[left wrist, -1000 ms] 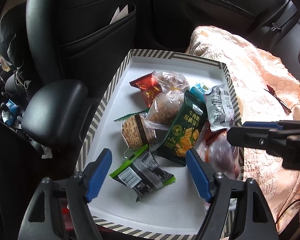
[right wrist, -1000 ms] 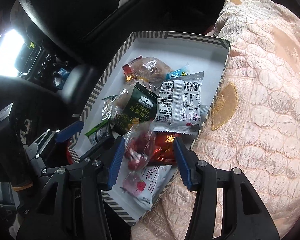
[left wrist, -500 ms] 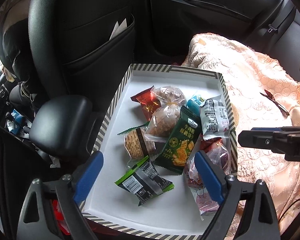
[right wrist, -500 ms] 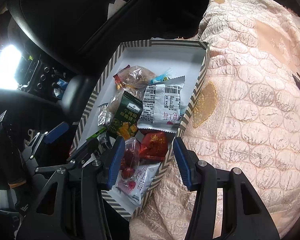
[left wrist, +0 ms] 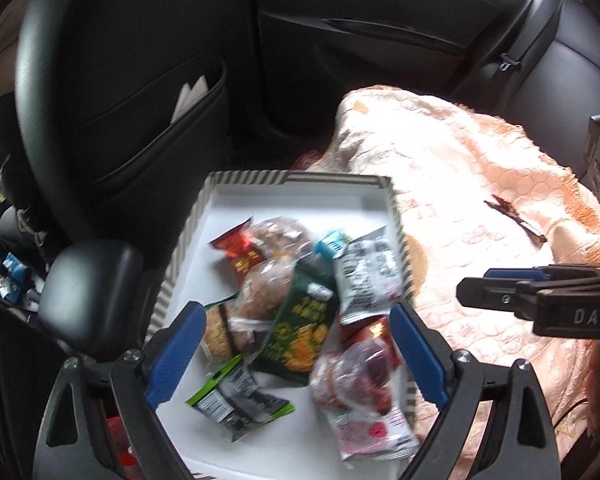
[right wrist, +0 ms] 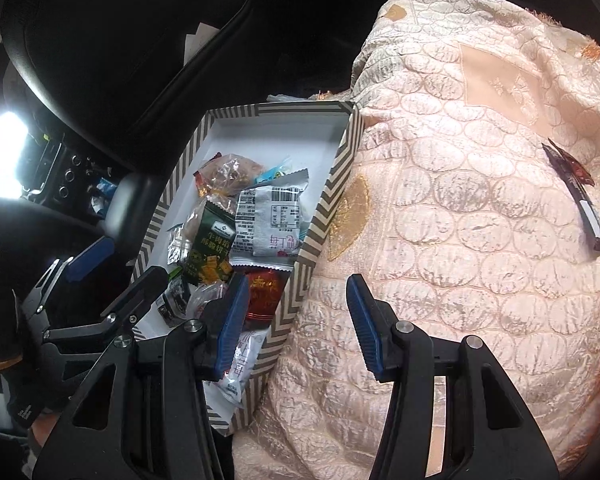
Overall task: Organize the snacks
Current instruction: 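Move both grippers back over the coffee stick and red chocolate on the blanket, then grasp the brown Nescafe coffee stick with the left gripper, then grasp the red wrapped chocolate with the right gripper while the left gripper lifts the coffee stick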
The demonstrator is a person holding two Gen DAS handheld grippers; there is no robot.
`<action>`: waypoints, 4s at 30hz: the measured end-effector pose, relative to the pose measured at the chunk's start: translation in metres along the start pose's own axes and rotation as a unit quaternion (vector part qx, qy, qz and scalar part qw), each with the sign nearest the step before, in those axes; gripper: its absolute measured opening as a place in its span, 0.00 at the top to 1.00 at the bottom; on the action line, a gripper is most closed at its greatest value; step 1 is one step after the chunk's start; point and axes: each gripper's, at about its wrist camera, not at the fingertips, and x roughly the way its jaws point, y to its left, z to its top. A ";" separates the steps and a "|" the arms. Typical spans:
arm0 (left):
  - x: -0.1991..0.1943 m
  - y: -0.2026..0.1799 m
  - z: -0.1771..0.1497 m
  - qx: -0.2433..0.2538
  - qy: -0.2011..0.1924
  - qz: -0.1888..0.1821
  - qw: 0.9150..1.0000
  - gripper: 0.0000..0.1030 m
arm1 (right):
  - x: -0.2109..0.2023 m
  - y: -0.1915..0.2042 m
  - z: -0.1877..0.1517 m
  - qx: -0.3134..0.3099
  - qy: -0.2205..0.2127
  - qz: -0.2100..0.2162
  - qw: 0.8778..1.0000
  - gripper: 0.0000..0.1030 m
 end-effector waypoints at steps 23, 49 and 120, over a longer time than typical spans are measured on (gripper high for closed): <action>0.045 -0.127 0.042 0.051 0.020 -0.132 0.990 0.08 | -0.092 -0.132 0.007 0.110 -0.091 -0.109 0.984 0.51; 0.168 -0.284 0.107 0.030 0.176 -0.154 0.972 0.08 | -0.131 -0.230 0.033 0.219 -0.116 -0.093 0.964 0.51; 0.080 -0.146 0.072 0.041 0.095 -0.086 0.991 0.89 | -0.045 -0.156 0.040 0.034 -0.019 -0.089 0.995 0.77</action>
